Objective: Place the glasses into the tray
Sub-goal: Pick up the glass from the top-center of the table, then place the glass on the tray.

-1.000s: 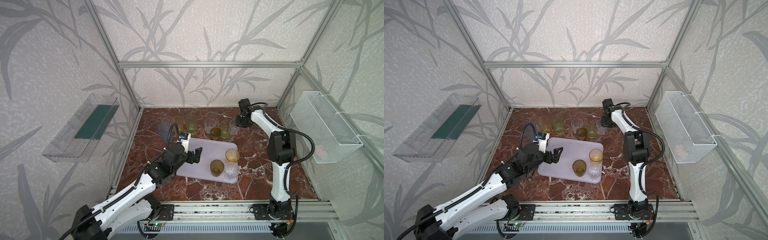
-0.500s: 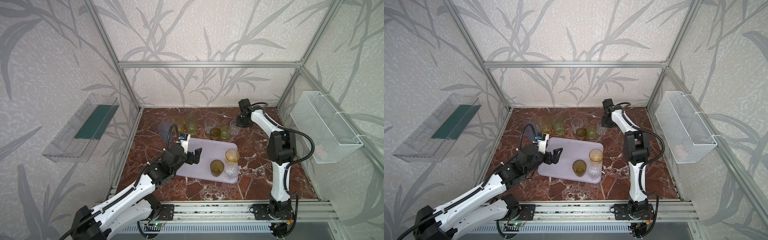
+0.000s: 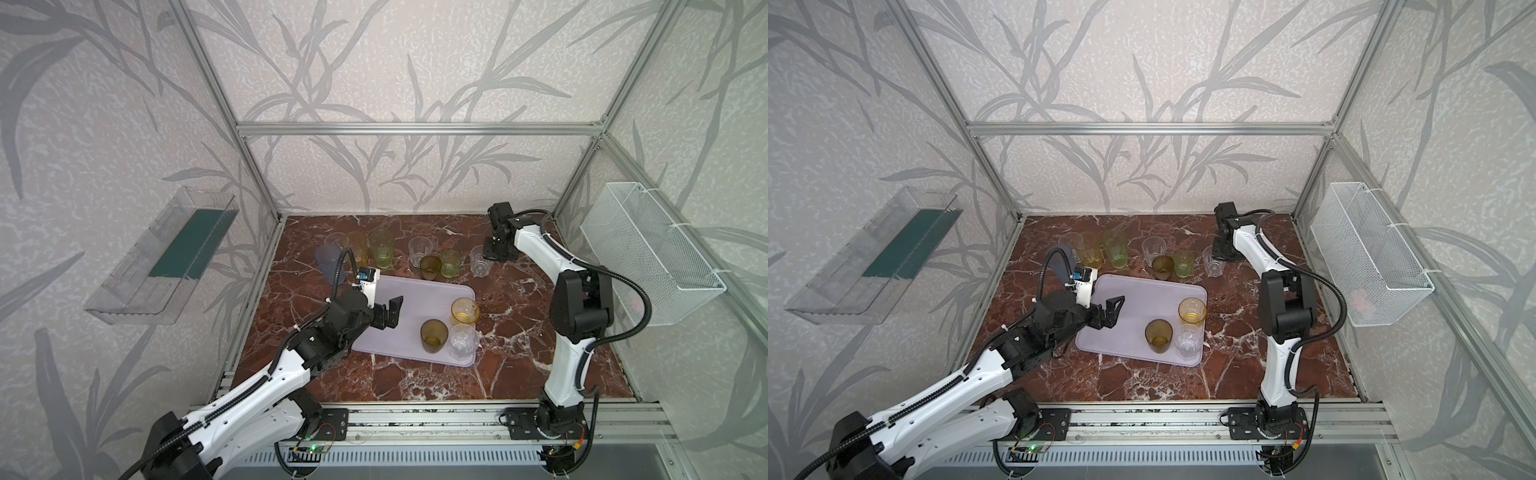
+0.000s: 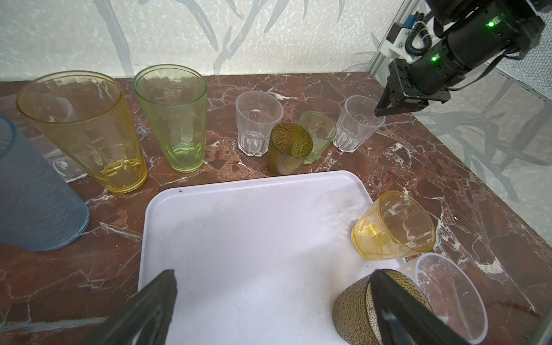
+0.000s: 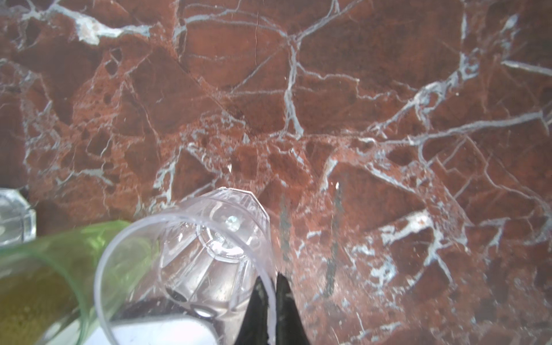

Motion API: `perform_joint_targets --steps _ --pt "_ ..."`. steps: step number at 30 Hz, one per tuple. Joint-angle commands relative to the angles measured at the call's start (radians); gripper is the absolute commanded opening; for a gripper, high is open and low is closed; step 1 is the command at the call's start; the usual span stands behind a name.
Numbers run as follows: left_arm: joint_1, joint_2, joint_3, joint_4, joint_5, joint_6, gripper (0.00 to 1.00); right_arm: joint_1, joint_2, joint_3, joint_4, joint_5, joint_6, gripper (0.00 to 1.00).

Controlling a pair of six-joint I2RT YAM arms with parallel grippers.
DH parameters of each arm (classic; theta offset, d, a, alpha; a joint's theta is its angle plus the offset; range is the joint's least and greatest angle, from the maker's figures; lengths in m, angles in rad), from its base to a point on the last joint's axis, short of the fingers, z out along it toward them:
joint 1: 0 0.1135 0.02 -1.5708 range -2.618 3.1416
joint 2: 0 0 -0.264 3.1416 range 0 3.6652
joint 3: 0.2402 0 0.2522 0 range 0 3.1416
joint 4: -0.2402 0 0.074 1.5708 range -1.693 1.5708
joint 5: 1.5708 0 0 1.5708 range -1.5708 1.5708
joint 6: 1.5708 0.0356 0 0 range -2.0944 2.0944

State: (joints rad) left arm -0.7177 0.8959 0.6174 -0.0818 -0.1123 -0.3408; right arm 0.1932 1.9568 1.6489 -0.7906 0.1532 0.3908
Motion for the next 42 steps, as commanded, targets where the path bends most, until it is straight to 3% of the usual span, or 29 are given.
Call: perform_joint_targets --steps 1,12,25,31,42 --pt "0.001 -0.009 -0.008 0.016 -0.018 -0.007 0.99 -0.001 -0.126 -0.076 0.067 -0.018 -0.001 0.00" --pt "0.002 0.026 0.024 -0.002 0.033 -0.046 0.99 0.023 -0.408 -0.314 0.133 -0.142 -0.004 0.00" --pt "0.007 -0.006 0.084 -0.078 0.186 -0.213 0.99 0.271 -0.662 -0.408 -0.004 -0.066 -0.038 0.00" --pt "0.019 -0.012 0.082 -0.061 0.249 -0.265 0.99 0.372 -0.696 -0.404 -0.006 -0.064 -0.020 0.00" --pt "0.049 0.028 0.059 0.039 0.317 -0.347 0.99 0.498 -0.625 -0.385 0.024 -0.087 -0.009 0.00"
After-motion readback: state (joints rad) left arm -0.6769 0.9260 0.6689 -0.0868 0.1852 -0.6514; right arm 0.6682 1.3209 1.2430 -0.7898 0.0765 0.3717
